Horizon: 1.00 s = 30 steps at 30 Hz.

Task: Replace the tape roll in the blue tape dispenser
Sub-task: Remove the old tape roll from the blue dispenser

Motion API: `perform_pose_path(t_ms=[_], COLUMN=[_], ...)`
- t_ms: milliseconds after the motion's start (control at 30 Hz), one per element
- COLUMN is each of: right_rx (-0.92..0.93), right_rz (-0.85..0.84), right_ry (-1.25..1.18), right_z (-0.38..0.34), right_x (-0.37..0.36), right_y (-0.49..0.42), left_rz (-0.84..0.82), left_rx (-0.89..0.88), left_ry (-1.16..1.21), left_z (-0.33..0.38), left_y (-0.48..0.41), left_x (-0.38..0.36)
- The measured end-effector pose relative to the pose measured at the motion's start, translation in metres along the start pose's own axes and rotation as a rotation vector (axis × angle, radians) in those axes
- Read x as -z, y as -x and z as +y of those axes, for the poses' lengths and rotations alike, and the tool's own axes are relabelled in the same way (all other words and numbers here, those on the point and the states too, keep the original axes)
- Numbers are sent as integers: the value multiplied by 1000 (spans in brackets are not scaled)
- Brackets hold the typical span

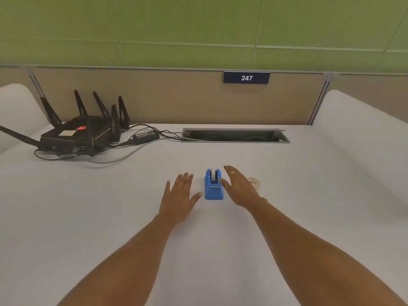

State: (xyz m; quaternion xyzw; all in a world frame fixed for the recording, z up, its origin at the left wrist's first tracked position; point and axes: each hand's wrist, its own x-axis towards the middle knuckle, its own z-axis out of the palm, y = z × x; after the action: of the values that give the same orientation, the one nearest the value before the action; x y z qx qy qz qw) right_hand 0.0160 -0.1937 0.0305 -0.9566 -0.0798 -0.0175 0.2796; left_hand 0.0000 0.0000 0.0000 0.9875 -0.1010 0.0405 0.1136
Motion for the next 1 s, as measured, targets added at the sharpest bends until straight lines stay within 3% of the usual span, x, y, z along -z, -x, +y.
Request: perform_pose_path(t_ms=[367,867,1000], right_rx=[-9,61,74], right_rz=[-165,-227,-224], right_ry=[109,270,262], right_z=[-7,-14,-15], right_x=[8,7,8], right_y=[-46,-69,-70], left_rz=[-63,22,34], left_rx=[73,55,43], left_ry=[432,343,427], left_z=[17,31,36], left_y=[-16,-35,-39], left_x=[-27,-42,-49])
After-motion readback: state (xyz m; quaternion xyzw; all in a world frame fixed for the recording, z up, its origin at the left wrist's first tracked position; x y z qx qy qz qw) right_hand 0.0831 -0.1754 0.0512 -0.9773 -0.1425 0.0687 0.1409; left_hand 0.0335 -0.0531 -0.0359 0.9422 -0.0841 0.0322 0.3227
